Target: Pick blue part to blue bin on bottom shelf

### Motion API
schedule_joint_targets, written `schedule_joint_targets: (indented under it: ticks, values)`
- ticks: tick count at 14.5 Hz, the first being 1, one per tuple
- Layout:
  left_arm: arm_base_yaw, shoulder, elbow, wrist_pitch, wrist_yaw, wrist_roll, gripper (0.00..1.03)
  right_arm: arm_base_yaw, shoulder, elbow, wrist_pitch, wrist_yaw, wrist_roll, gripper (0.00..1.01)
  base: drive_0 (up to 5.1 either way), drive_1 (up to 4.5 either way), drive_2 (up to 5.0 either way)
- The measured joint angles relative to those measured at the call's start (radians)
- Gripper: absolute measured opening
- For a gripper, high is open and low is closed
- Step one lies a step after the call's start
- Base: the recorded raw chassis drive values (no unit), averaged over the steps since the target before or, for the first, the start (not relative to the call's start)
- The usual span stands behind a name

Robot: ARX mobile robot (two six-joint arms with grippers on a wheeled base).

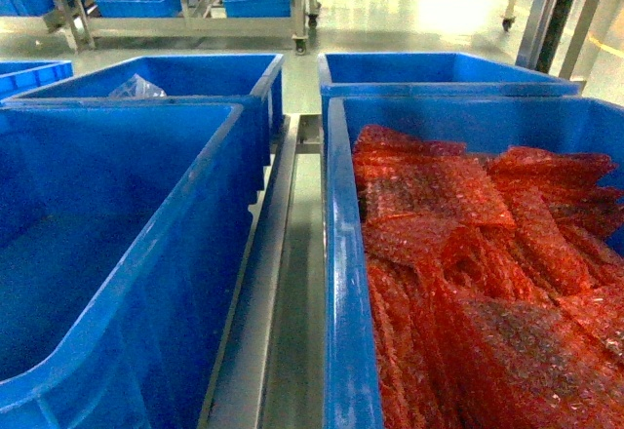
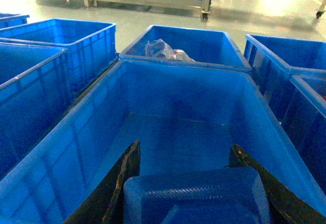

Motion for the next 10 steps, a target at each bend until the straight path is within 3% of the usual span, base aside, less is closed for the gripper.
schedule_joint_targets:
  ticks: [10]
  values:
    - [0.0,0.0,0.0,0.0,0.0,0.0,0.44,0.0,0.0,0.0,0.0,0.0,0.0,0.98,0.0,0.0,0.0]
